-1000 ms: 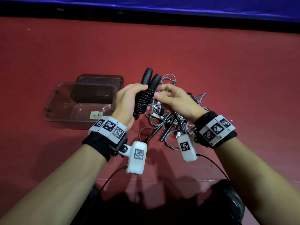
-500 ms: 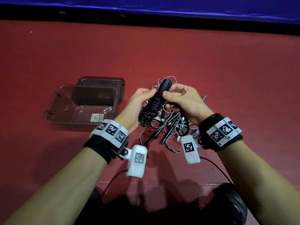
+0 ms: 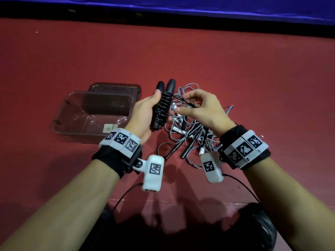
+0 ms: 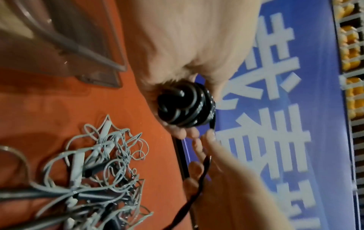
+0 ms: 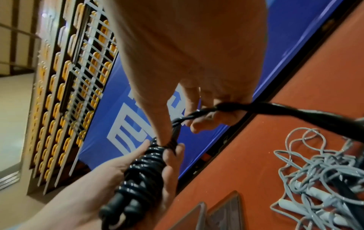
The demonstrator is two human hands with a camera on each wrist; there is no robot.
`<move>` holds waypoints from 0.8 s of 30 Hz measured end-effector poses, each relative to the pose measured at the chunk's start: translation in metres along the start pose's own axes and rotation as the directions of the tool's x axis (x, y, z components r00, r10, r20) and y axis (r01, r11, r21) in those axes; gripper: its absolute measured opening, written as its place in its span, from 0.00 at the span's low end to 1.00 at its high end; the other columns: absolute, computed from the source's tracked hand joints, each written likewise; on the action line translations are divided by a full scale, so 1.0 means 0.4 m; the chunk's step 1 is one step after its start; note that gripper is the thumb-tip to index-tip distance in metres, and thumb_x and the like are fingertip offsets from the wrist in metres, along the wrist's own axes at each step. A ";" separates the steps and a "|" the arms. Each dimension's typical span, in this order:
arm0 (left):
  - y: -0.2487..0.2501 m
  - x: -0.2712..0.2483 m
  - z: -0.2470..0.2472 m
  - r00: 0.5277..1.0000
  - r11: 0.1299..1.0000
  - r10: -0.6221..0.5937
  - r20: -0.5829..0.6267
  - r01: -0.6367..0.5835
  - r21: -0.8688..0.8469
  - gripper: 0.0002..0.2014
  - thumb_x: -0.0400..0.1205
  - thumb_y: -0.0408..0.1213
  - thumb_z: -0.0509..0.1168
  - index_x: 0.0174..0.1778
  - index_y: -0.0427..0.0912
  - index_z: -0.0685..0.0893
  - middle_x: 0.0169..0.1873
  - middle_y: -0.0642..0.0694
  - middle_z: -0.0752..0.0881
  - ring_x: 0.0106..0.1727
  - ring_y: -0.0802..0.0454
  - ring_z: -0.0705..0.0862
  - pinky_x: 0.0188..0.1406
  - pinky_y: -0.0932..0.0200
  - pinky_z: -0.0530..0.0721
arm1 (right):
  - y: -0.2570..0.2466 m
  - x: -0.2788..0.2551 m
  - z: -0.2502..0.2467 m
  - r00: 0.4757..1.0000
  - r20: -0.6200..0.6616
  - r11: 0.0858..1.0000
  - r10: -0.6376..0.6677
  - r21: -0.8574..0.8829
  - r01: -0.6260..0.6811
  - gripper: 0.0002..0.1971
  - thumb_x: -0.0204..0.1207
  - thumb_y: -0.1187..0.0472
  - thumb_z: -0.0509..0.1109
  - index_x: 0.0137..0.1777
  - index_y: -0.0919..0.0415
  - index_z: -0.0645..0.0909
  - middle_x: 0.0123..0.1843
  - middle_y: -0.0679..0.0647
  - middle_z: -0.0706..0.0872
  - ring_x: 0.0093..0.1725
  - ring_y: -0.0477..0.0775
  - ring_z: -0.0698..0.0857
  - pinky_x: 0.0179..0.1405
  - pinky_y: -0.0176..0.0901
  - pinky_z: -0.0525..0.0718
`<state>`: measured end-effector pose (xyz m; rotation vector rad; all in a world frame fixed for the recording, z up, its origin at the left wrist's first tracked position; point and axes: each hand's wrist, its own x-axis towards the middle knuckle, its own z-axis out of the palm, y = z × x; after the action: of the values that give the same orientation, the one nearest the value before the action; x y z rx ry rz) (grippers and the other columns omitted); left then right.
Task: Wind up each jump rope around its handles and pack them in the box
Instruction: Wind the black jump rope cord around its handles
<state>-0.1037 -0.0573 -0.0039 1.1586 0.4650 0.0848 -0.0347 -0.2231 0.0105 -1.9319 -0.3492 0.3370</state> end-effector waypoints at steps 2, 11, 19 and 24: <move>0.015 0.009 -0.014 0.999 1.000 -0.005 -0.035 0.004 -0.020 0.22 0.91 0.46 0.61 0.62 0.27 0.84 0.43 0.34 0.90 0.35 0.45 0.89 0.37 0.51 0.88 | 0.003 -0.007 0.006 0.995 -0.051 0.996 -0.088 0.016 0.089 0.12 0.70 0.59 0.86 0.47 0.56 0.86 0.44 0.47 0.86 0.38 0.42 0.85 0.43 0.34 0.82; 0.018 -0.006 -0.001 0.992 0.998 0.055 -0.110 -0.054 0.012 0.15 0.88 0.44 0.67 0.45 0.34 0.88 0.33 0.34 0.88 0.27 0.43 0.84 0.30 0.53 0.85 | 0.018 -0.013 -0.001 0.920 0.002 0.771 -0.391 -0.546 0.328 0.18 0.84 0.37 0.64 0.48 0.48 0.87 0.35 0.46 0.88 0.37 0.51 0.86 0.40 0.54 0.84; 0.048 -0.033 0.022 0.999 0.997 0.048 0.006 -0.048 0.065 0.13 0.86 0.42 0.66 0.45 0.34 0.84 0.31 0.35 0.85 0.29 0.41 0.83 0.32 0.51 0.83 | 0.017 -0.011 -0.004 0.973 0.113 0.978 -0.201 -0.031 0.206 0.17 0.89 0.53 0.65 0.42 0.63 0.82 0.34 0.62 0.80 0.32 0.46 0.73 0.36 0.43 0.71; 0.061 -0.046 0.020 0.966 0.973 -0.160 0.202 0.189 -0.135 0.18 0.84 0.44 0.60 0.50 0.32 0.88 0.38 0.38 0.85 0.28 0.44 0.82 0.27 0.55 0.81 | 0.010 -0.001 -0.011 0.984 0.086 0.928 -0.156 0.353 0.117 0.07 0.77 0.57 0.77 0.52 0.57 0.86 0.45 0.57 0.88 0.43 0.50 0.83 0.51 0.52 0.81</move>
<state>-0.1128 -0.0597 0.0263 0.9598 0.3828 -0.1405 -0.0329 -0.2284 0.0084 -1.5368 -0.4641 0.3891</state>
